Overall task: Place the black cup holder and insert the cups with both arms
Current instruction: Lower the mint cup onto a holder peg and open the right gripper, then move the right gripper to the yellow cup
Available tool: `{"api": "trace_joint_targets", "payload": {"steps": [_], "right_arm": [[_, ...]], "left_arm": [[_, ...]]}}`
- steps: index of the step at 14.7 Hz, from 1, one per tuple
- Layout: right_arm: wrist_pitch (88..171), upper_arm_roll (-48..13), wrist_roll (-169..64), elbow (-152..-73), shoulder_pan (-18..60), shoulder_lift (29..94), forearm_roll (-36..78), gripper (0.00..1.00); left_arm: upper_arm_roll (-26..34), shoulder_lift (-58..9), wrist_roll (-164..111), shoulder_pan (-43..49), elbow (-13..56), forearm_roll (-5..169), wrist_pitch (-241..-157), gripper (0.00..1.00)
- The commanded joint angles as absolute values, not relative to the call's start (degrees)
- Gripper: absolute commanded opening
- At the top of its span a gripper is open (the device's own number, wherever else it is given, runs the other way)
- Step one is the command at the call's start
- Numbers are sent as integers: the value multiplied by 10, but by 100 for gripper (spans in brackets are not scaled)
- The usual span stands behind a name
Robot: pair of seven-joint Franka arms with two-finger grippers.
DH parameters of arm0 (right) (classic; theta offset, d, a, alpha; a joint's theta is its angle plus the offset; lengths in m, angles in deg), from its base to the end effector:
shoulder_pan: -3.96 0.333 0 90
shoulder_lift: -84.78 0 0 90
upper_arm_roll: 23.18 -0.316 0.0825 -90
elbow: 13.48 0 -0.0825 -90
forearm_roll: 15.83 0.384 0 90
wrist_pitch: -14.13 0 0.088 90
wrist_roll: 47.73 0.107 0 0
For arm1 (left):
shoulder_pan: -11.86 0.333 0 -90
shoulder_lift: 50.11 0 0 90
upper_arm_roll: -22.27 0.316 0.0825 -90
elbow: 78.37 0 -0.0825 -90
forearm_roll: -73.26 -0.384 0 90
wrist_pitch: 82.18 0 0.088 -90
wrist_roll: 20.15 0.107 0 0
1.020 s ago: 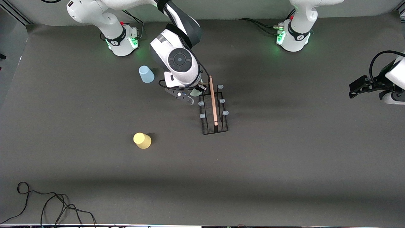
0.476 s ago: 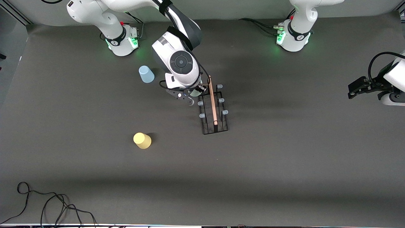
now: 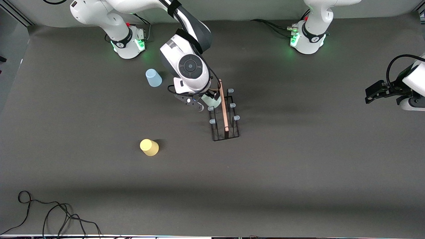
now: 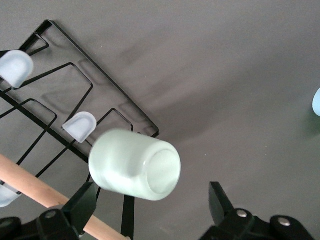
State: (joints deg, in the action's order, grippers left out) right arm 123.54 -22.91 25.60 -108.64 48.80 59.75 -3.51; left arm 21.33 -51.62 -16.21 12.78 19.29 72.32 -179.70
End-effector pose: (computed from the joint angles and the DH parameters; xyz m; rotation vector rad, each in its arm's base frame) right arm 0.4515 0.4666 0.3425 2.9215 -0.8918 -0.4030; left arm 0.5553 0.0013 0.5871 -3.1219 0.1110 -0.0364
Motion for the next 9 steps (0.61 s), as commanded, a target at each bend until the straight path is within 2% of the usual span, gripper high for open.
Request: {"api": "trace_joint_targets", "payload": {"steps": [1,4,9], "right_arm": [[1238,-221,259,-1083,493,603,-38,99],[1234,-206,247,-1073,487,618,-45,99],[1234,-119,91,-1062,486,631,-54,99]], "left_arm": [[217,-511,-171,120,179,722,-1783,100],[217,-509,-171,120,178,722,-1783,100],[217,-509,-171,120,178,722,-1784,100]]}}
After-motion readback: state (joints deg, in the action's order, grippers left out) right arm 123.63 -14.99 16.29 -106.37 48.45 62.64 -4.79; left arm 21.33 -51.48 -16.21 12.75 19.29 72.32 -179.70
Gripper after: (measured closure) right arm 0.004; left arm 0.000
